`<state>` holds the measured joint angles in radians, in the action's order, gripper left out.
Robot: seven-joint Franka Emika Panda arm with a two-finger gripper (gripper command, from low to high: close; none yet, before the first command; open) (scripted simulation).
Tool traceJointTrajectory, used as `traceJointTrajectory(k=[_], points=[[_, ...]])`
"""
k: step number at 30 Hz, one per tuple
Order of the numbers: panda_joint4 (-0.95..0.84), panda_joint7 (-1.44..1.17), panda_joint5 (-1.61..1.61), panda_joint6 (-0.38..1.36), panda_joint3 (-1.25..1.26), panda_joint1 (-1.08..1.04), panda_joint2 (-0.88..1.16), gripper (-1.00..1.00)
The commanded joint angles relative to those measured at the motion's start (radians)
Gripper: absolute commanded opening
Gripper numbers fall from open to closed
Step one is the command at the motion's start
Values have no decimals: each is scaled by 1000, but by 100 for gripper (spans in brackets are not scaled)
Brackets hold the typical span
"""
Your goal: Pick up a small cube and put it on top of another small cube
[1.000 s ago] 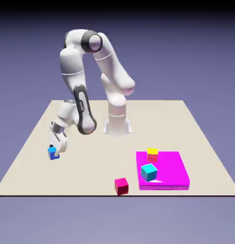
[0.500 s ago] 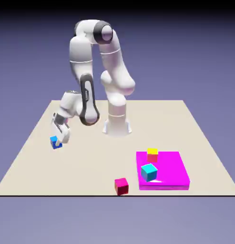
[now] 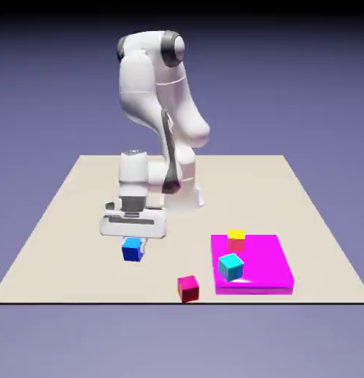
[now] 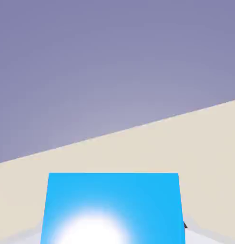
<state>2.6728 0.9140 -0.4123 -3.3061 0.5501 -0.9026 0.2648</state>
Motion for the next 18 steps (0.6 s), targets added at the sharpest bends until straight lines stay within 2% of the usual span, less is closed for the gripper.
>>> traceJointTrajectory(k=[1,9,18], points=[[-11,12,-42,14,22,3,1,-100],[-86,103,-341,112,170,20,10,-100],[-149,161,-369,24,-153,346,96,-100]])
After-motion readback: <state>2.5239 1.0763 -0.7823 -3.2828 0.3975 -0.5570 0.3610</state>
